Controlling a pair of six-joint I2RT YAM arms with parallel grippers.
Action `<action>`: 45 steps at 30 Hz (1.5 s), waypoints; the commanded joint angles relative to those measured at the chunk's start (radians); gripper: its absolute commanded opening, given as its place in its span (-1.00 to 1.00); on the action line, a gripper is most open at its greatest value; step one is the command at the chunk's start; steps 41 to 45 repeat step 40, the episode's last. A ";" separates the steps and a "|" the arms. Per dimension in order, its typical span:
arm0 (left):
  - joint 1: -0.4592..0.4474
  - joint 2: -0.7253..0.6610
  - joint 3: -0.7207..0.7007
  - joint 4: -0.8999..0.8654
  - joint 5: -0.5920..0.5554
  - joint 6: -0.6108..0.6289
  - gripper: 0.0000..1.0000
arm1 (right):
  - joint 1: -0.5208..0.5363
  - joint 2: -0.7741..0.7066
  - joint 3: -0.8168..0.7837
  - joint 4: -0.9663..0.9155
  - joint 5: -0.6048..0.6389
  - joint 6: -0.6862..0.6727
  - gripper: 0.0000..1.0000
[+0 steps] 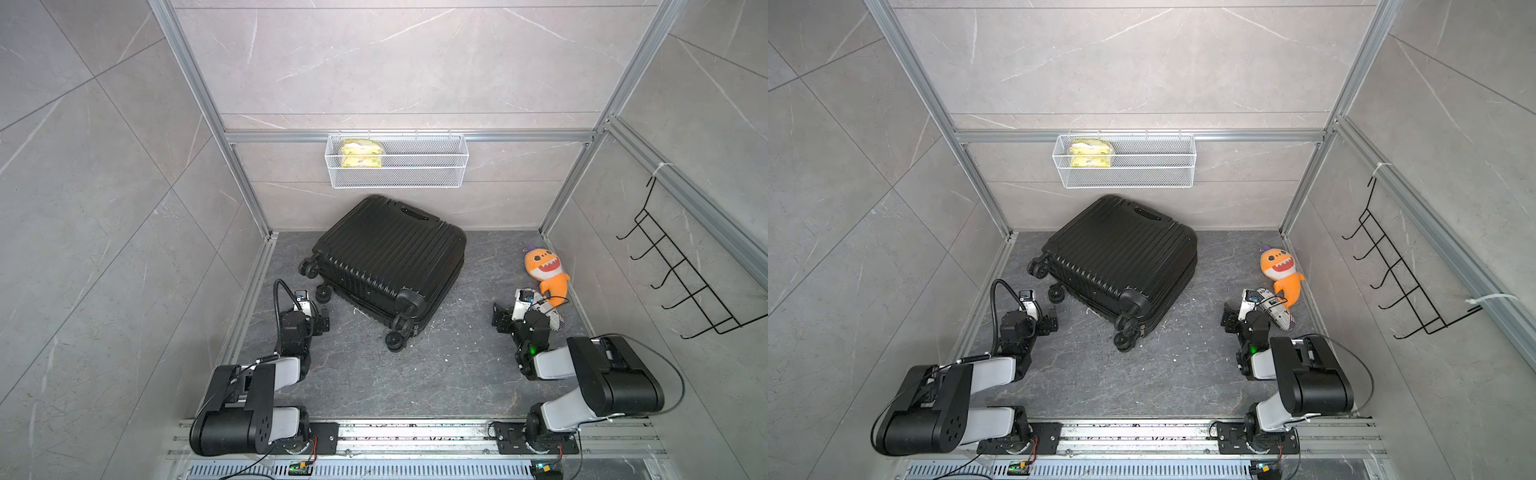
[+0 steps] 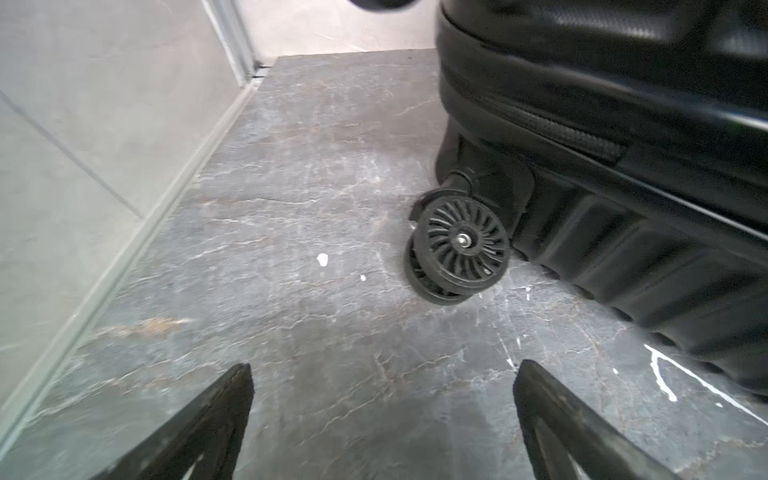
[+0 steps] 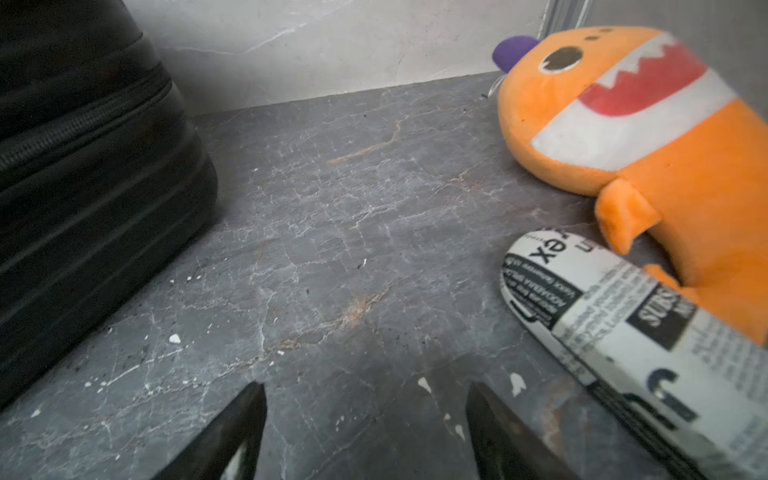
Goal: Close the suitcase zippers
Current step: Reset both arms
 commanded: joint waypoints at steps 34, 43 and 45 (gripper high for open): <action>0.045 0.121 0.119 0.046 -0.022 -0.045 1.00 | 0.001 -0.012 0.109 -0.036 -0.130 -0.064 0.99; 0.045 0.120 0.119 0.047 -0.022 -0.045 1.00 | 0.001 -0.011 0.106 -0.029 -0.134 -0.063 0.99; 0.045 0.120 0.119 0.047 -0.022 -0.045 1.00 | 0.001 -0.011 0.106 -0.029 -0.134 -0.063 0.99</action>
